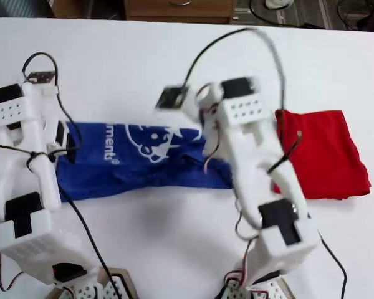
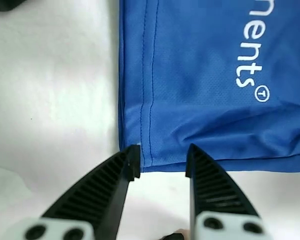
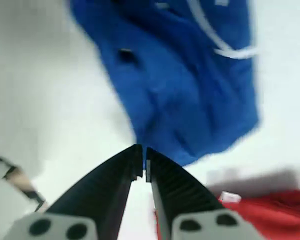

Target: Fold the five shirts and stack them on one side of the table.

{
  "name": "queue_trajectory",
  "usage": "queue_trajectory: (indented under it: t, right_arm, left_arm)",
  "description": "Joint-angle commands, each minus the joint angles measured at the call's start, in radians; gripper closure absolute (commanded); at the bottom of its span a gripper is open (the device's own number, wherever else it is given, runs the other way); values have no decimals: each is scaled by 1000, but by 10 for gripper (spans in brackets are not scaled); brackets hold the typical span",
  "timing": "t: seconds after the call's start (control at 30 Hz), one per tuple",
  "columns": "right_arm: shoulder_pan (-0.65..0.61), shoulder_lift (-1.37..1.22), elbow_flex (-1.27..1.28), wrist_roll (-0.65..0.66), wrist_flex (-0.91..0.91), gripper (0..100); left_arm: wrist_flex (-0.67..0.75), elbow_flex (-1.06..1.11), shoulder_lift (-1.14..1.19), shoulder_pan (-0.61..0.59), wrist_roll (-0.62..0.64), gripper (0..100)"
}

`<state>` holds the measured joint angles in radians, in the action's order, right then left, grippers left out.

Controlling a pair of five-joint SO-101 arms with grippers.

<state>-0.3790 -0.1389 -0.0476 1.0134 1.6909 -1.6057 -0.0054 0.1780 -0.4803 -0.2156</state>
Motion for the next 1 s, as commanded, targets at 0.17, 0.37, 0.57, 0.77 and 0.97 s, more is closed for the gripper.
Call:
queue_trajectory:
  t: [0.17, 0.37, 0.57, 0.77, 0.97]
  right_arm:
    - [-91, 145, 347, -11, -252, 976]
    - [-44, 70, 385, -9, -415, 976]
    - [7, -2, 299, -9, -519, 976]
    - [8, -33, 201, -11, -516, 976]
    - [15, -70, 184, -11, -608, 976]
  left_arm:
    - [6, -12, 81, 18, 0, 820]
    - [6, -12, 84, 23, 0, 820]
    - [6, -12, 87, 23, -2, 820]
    - [6, -8, 87, 23, -2, 820]
    - [6, -12, 87, 23, 0, 820]
